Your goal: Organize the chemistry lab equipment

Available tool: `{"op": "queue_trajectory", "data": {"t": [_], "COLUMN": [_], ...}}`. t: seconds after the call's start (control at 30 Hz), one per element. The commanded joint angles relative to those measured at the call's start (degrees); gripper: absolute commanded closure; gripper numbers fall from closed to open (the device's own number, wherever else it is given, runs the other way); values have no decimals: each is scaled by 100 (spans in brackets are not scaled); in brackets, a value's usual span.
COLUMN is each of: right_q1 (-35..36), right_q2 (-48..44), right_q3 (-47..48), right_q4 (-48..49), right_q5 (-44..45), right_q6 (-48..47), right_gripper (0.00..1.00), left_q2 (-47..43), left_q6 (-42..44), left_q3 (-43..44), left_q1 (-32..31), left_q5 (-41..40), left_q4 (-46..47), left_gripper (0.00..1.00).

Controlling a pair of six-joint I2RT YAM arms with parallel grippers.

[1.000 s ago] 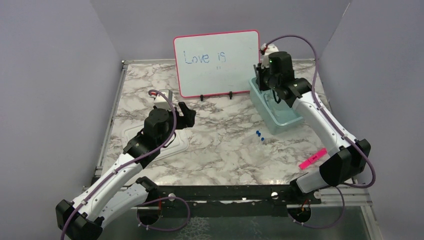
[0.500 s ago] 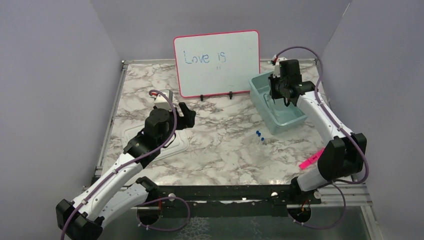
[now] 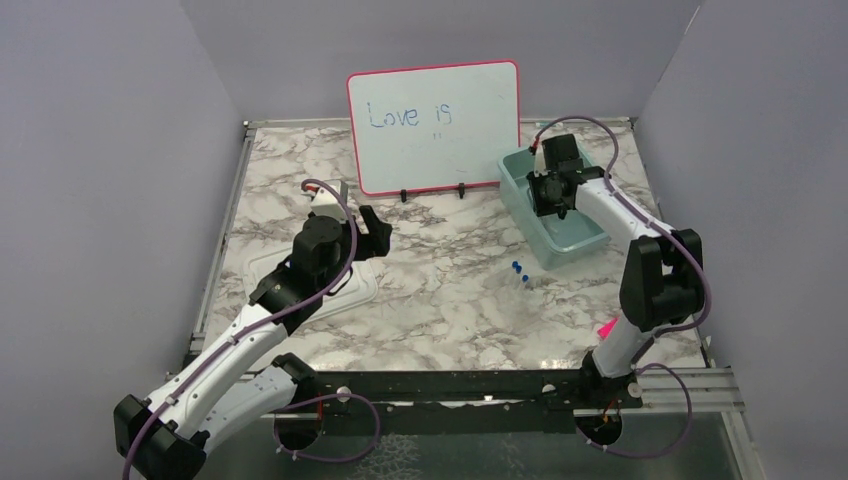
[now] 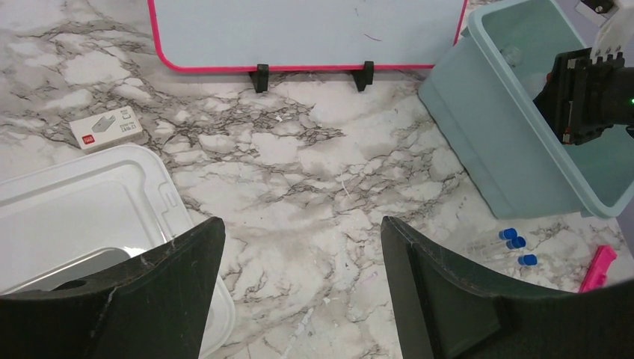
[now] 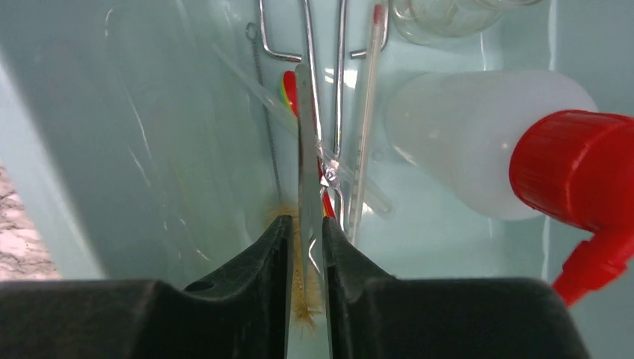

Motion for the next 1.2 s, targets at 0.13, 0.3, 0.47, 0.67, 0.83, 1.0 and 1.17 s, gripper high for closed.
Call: {"op": "queue_trajectory", "data": {"t": [0.13, 0.3, 0.47, 0.67, 0.83, 1.0, 1.17], "right_q1": [-80, -79, 25, 647, 1737, 2750, 3852], "right_q2": [-85, -555, -1279, -2009, -1982, -1377, -455], "right_q3": [560, 729, 722, 577, 276, 62, 109], "right_q4": [-127, -258, -488, -493, -216, 190, 733], "right_q5": [-108, -235, -948, -1261, -1007, -568, 126], "right_q6": [12, 185, 145, 520, 1207, 2071, 2972], "right_gripper": [63, 59, 57, 55, 55, 55, 54], "left_q2": [62, 100, 225, 868, 852, 234, -452], "left_q6": [105, 92, 1, -630, -851, -785, -463], "left_q3": [29, 37, -6, 122, 105, 292, 558], "left_q1": [27, 27, 27, 42, 79, 104, 114], "left_q5": [-196, -194, -691, -1174, -1236, -1702, -2172], "left_q4": [18, 21, -161, -750, -856, -993, -1159], "left_gripper": [21, 21, 20, 15, 14, 14, 14]}}
